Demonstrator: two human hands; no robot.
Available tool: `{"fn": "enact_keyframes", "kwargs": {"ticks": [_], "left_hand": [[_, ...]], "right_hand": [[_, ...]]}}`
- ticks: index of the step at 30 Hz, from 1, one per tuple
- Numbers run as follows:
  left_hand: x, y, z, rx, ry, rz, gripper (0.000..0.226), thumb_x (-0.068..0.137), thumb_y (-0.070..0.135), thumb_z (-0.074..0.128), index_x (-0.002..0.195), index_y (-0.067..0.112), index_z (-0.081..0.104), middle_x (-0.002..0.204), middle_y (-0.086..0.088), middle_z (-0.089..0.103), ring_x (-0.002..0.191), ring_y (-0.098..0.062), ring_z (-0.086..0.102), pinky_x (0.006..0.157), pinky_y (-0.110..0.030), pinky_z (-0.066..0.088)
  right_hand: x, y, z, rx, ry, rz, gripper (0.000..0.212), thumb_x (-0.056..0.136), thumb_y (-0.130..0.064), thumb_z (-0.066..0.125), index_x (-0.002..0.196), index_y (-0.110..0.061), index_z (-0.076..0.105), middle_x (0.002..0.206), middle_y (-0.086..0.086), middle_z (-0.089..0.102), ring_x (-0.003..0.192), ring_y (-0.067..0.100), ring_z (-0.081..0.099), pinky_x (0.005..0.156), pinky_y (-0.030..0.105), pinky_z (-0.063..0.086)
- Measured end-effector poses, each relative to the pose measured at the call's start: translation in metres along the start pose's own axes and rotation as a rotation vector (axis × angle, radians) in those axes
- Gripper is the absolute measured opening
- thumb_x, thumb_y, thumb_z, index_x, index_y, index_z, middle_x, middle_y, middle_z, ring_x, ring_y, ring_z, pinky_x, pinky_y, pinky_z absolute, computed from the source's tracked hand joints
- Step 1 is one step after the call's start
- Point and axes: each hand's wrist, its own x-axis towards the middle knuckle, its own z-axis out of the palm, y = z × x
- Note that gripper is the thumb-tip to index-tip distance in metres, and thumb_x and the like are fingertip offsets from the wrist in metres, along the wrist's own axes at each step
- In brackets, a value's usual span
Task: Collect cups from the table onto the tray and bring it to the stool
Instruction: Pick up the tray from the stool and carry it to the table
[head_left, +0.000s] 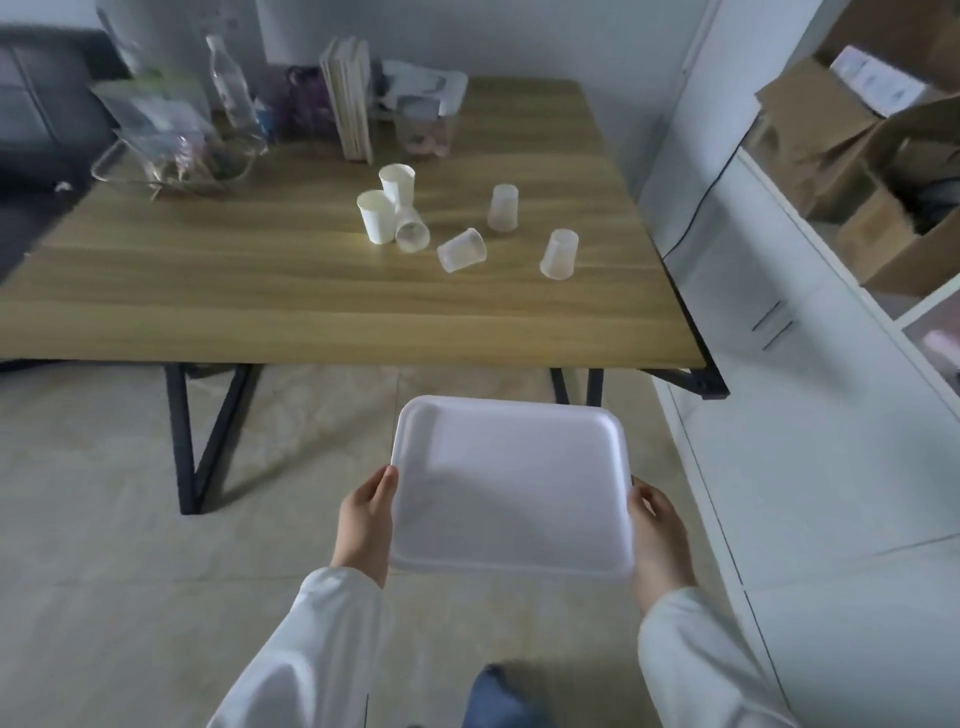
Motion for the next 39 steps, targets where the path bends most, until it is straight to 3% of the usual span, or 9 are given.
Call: {"fn": "enact_keyframes", "kwargs": {"ticks": [8, 12, 14, 17, 22, 24, 27, 33, 39], "left_hand": [[0.044, 0.035, -0.009, -0.139, 0.162, -0.011, 0.017, 0.096, 0.017, 0.044, 0.098, 0.023, 0.061, 0.081, 0.005, 0.063, 0.074, -0.012, 0.057, 0.064, -0.023, 0.047], [0.080, 0.052, -0.021, -0.151, 0.201, 0.003, 0.019, 0.097, 0.015, 0.043, 0.096, 0.016, 0.062, 0.077, 0.003, 0.061, 0.068, -0.011, 0.055, 0.052, -0.016, 0.048], [0.101, 0.063, -0.028, -0.159, 0.199, 0.008, 0.021, 0.097, 0.015, 0.043, 0.094, 0.014, 0.064, 0.076, 0.002, 0.061, 0.067, -0.012, 0.055, 0.048, -0.013, 0.046], [0.139, 0.085, -0.042, -0.176, 0.185, 0.014, 0.022, 0.096, 0.017, 0.044, 0.096, 0.016, 0.066, 0.078, 0.002, 0.062, 0.069, -0.012, 0.057, 0.051, -0.017, 0.048], [0.199, 0.119, -0.069, -0.179, 0.139, -0.001, 0.037, 0.095, 0.020, 0.045, 0.067, 0.031, 0.065, 0.080, -0.004, 0.060, 0.077, -0.024, 0.054, 0.073, -0.033, 0.044], [0.222, 0.130, -0.081, -0.174, 0.143, 0.007, 0.034, 0.096, 0.020, 0.045, 0.073, 0.030, 0.067, 0.082, -0.002, 0.063, 0.080, -0.023, 0.056, 0.078, -0.035, 0.044], [0.251, 0.138, -0.093, -0.156, 0.157, 0.004, 0.029, 0.096, 0.021, 0.045, 0.080, 0.028, 0.068, 0.086, -0.004, 0.063, 0.085, -0.024, 0.056, 0.079, -0.035, 0.045], [0.289, 0.143, -0.113, -0.185, 0.175, -0.026, 0.039, 0.096, 0.021, 0.045, 0.063, 0.028, 0.065, 0.087, -0.009, 0.055, 0.083, -0.022, 0.048, 0.077, -0.037, 0.040], [0.325, 0.161, -0.117, -0.191, 0.259, -0.028, 0.030, 0.095, 0.022, 0.046, 0.076, 0.027, 0.068, 0.083, -0.004, 0.060, 0.081, -0.023, 0.052, 0.076, -0.035, 0.042]], "right_hand": [[0.055, -0.042, 0.065, -0.017, -0.130, -0.025, 0.026, 0.090, -0.020, 0.043, 0.109, -0.013, 0.059, 0.100, 0.009, 0.061, 0.088, 0.028, 0.057, 0.071, 0.032, 0.045], [0.075, -0.060, 0.108, -0.052, -0.161, -0.025, 0.026, 0.082, -0.032, 0.047, 0.100, -0.018, 0.060, 0.100, 0.005, 0.061, 0.089, 0.028, 0.058, 0.070, 0.032, 0.045], [0.084, -0.073, 0.130, -0.040, -0.172, -0.027, 0.028, 0.086, -0.030, 0.046, 0.107, -0.017, 0.060, 0.102, 0.006, 0.062, 0.091, 0.028, 0.058, 0.072, 0.031, 0.045], [0.097, -0.098, 0.166, -0.052, -0.164, -0.049, 0.029, 0.090, -0.025, 0.044, 0.112, -0.015, 0.059, 0.103, 0.006, 0.062, 0.091, 0.027, 0.058, 0.071, 0.031, 0.044], [0.115, -0.130, 0.225, -0.064, -0.156, -0.057, 0.029, 0.090, -0.025, 0.044, 0.112, -0.014, 0.057, 0.100, 0.006, 0.060, 0.084, 0.024, 0.054, 0.060, 0.028, 0.041], [0.120, -0.139, 0.248, -0.065, -0.151, -0.054, 0.028, 0.090, -0.025, 0.044, 0.112, -0.014, 0.057, 0.100, 0.006, 0.060, 0.084, 0.024, 0.054, 0.058, 0.028, 0.040], [0.126, -0.148, 0.277, -0.059, -0.120, -0.051, 0.027, 0.091, -0.023, 0.045, 0.114, -0.013, 0.057, 0.103, 0.007, 0.059, 0.088, 0.024, 0.054, 0.059, 0.027, 0.041], [0.145, -0.164, 0.324, -0.104, -0.153, -0.030, 0.025, 0.091, -0.024, 0.046, 0.113, -0.018, 0.056, 0.104, 0.004, 0.061, 0.093, 0.025, 0.057, 0.071, 0.030, 0.044], [0.176, -0.184, 0.364, -0.120, -0.251, -0.012, 0.027, 0.091, -0.027, 0.047, 0.115, -0.018, 0.055, 0.110, 0.005, 0.062, 0.097, 0.026, 0.058, 0.075, 0.033, 0.044]]}}
